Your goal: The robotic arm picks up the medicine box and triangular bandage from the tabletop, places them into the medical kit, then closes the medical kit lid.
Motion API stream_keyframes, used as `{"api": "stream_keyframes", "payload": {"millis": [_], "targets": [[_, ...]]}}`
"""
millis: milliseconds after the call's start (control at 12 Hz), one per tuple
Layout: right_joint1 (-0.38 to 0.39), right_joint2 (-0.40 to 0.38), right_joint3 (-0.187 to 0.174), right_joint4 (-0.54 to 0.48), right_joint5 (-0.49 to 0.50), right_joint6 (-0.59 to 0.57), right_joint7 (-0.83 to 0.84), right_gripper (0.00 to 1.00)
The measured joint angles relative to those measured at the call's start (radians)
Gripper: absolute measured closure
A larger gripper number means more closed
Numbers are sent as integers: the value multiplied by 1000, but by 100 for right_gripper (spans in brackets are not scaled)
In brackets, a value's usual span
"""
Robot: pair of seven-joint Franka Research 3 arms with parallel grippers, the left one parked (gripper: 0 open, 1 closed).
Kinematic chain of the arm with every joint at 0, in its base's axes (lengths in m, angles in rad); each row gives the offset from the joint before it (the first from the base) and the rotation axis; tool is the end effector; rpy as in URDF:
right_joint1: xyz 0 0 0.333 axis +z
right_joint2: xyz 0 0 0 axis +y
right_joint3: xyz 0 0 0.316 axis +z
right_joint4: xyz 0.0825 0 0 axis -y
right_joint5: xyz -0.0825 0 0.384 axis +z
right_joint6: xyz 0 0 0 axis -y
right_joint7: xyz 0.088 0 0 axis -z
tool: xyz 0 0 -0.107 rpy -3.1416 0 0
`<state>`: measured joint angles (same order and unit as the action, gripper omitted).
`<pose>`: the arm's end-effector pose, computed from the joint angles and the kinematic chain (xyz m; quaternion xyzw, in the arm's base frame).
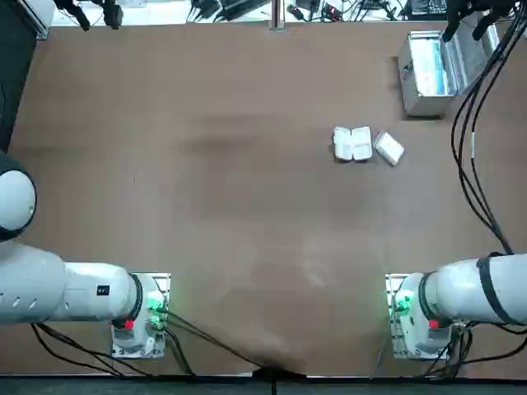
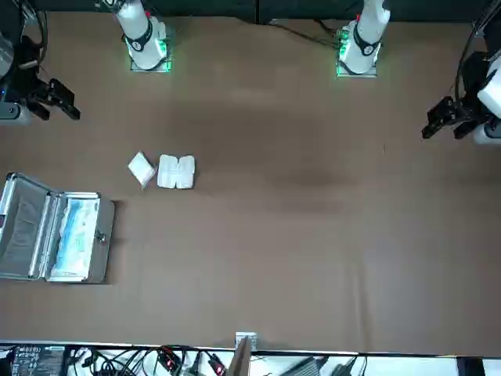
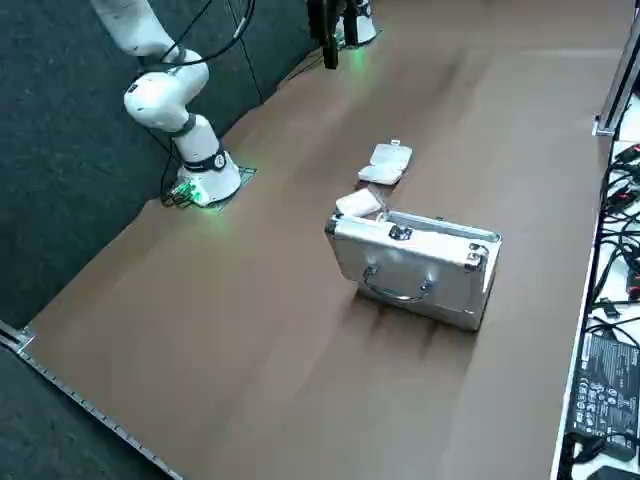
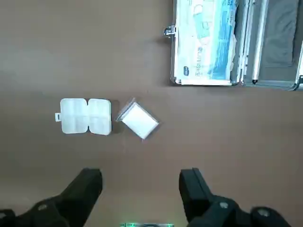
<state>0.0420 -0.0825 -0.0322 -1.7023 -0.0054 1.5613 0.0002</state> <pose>0.5254 0.0039 0.6063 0.9996 0.0049 -0.0293 0.0015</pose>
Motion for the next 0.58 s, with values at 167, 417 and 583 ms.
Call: {"api": "stream_keyframes", "payload": {"millis": [167, 417, 583], "targets": [[0, 0, 0, 0, 0, 0, 0, 0], [1, 3, 3, 1, 0, 1, 0, 0], [10, 23, 13, 6, 0, 2, 6, 0]]}}
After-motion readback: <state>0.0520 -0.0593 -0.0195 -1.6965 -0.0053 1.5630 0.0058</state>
